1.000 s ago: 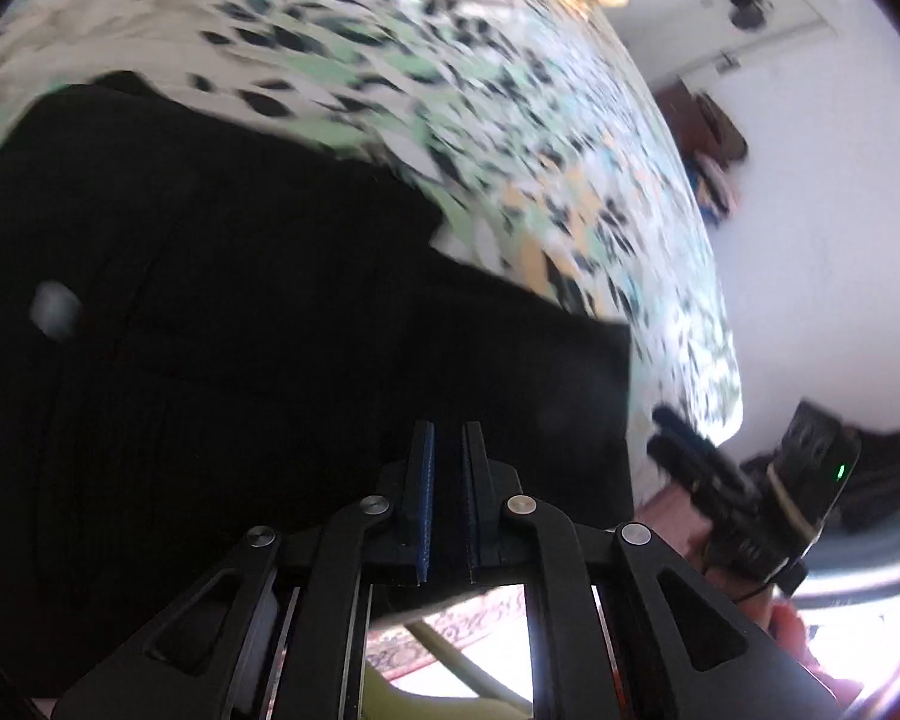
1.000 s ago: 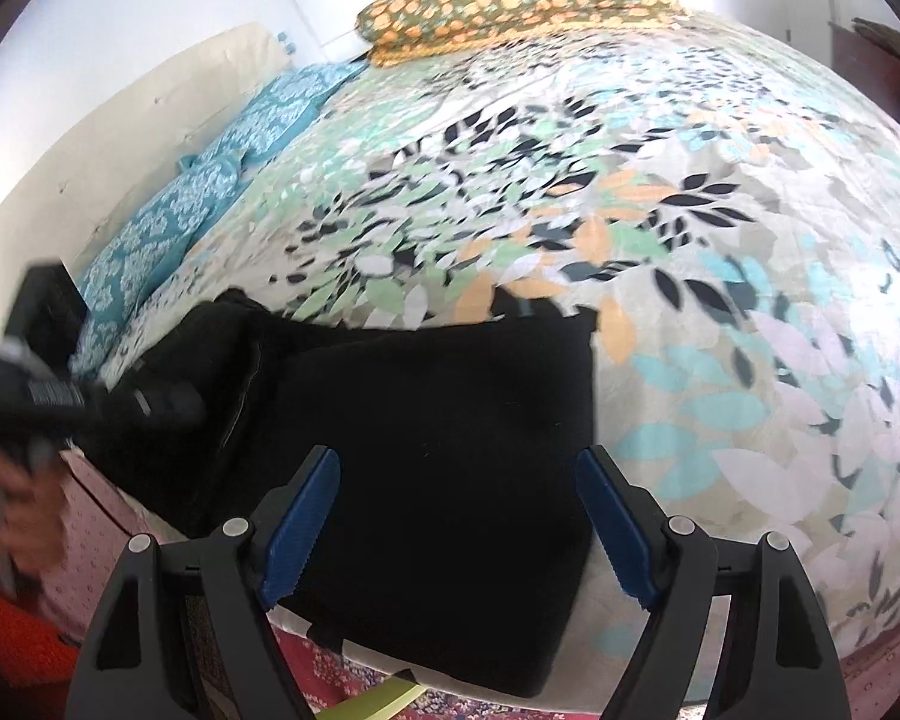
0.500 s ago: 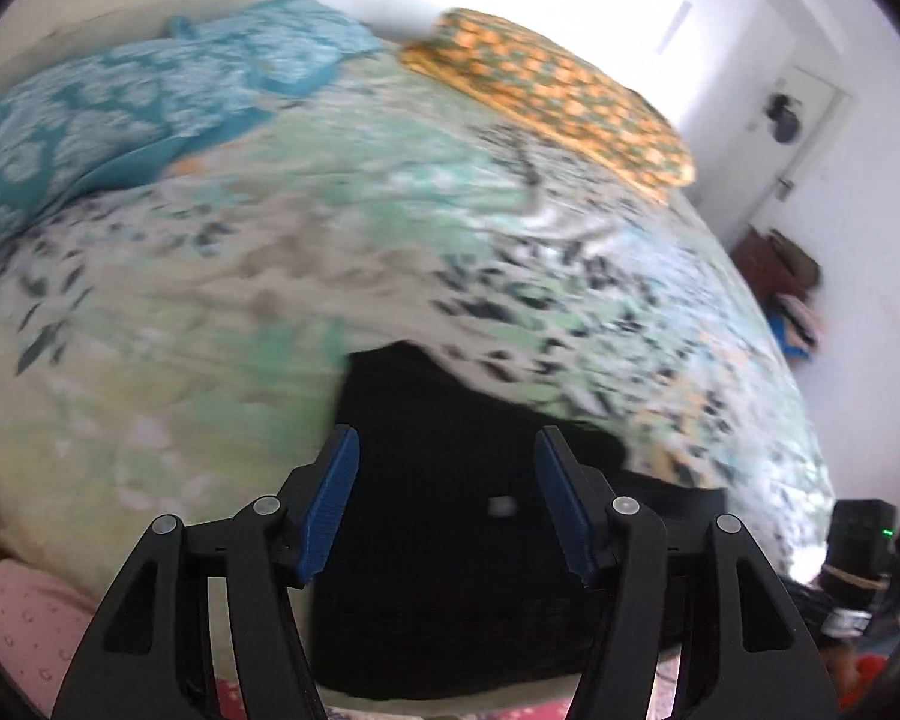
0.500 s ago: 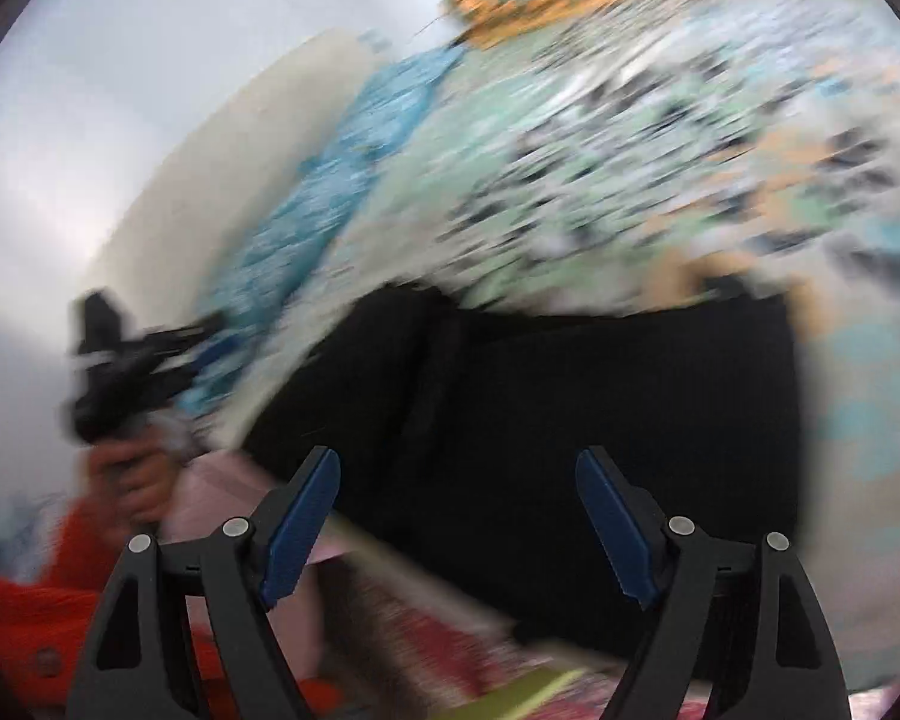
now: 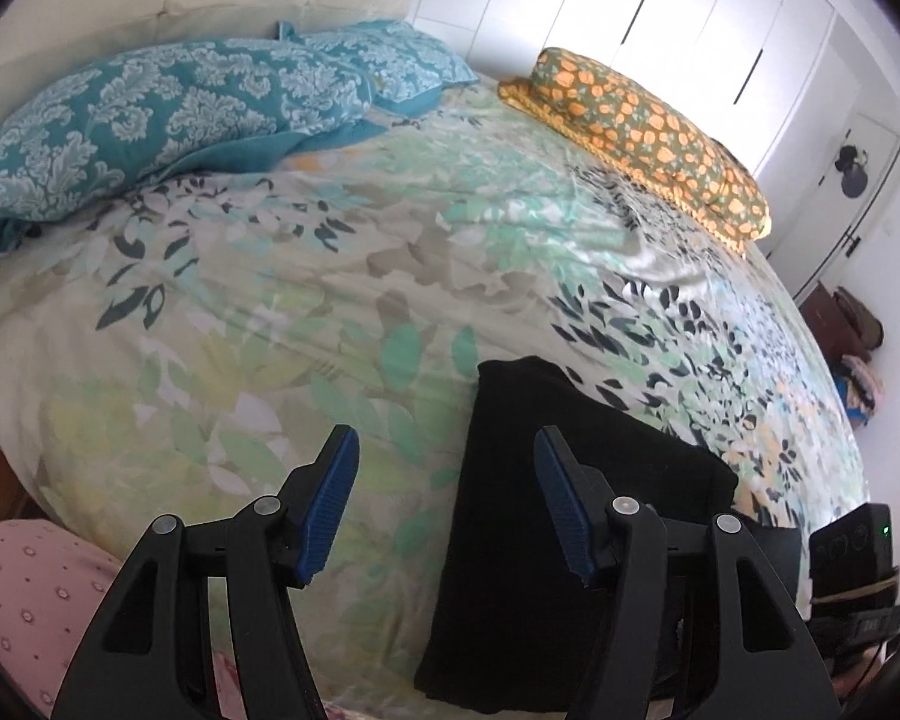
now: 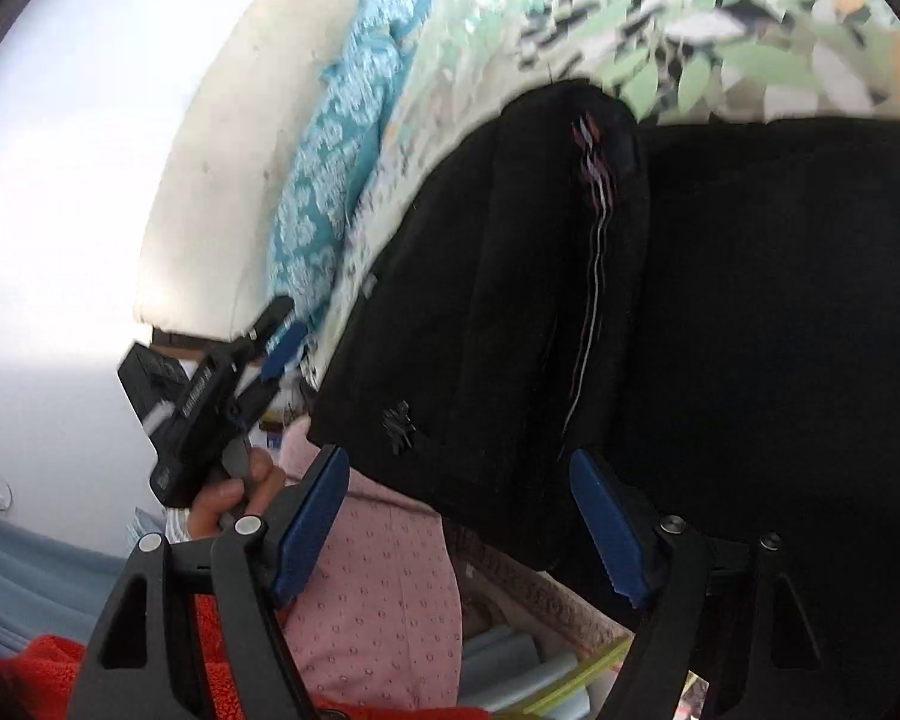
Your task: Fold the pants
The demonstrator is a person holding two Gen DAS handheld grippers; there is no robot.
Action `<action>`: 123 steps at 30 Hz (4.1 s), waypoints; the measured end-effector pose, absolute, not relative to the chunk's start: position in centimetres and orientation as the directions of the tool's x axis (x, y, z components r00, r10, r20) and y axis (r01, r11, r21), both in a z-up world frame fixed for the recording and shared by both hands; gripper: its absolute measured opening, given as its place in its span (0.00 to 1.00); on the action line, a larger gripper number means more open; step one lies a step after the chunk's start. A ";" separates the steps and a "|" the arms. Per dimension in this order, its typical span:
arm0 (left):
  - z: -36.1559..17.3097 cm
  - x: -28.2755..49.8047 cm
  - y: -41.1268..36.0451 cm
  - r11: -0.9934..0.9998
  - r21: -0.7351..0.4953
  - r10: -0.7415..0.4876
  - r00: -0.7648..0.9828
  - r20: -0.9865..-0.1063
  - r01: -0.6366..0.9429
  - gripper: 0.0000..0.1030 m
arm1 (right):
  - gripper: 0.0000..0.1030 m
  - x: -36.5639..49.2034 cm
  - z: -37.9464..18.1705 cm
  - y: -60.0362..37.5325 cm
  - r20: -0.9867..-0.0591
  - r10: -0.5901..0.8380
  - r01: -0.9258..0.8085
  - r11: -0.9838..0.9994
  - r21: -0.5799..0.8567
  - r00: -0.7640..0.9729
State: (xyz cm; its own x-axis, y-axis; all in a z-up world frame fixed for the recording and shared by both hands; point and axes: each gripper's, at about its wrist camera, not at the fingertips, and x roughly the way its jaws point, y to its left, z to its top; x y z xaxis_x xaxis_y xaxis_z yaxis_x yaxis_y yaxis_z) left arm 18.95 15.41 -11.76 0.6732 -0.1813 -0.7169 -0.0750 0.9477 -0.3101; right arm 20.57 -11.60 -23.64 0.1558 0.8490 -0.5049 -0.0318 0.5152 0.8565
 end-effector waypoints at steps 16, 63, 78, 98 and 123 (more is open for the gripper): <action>-12.8 19.8 15.8 0.942 -0.316 -0.170 0.645 -0.745 -0.117 0.60 | 0.23 19.7 -23.1 -11.4 -0.526 0.830 -0.047 0.543 0.839 0.187; -14.4 15.7 -0.9 0.879 -0.110 -0.333 0.434 -0.837 0.464 0.66 | 0.38 11.8 -10.7 -26.5 -0.776 0.316 -0.074 0.941 0.331 0.546; -13.7 16.6 -2.5 0.877 -0.067 -0.295 0.422 -0.858 0.476 0.75 | 0.37 12.6 -14.7 -23.6 -0.856 0.239 -0.075 0.970 0.231 0.459; -15.6 20.0 3.3 0.944 -0.152 -0.265 0.396 -0.879 0.294 0.84 | 0.54 11.6 -14.8 -22.5 -0.876 0.095 0.019 0.993 0.118 0.472; -22.7 36.8 10.5 0.987 -0.049 -0.127 0.545 -0.829 0.154 1.00 | 0.59 11.9 -14.6 -23.9 -0.858 -0.072 0.189 0.981 0.030 0.509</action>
State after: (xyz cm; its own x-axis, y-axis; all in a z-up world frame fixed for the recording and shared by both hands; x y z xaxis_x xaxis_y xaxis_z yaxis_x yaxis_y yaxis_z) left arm 36.82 10.45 -22.68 0.5452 -0.1267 -0.8287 0.1544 0.9868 -0.0493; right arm 11.94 -23.92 -14.57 0.5086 -0.0718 -0.8580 0.1895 0.9814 0.0302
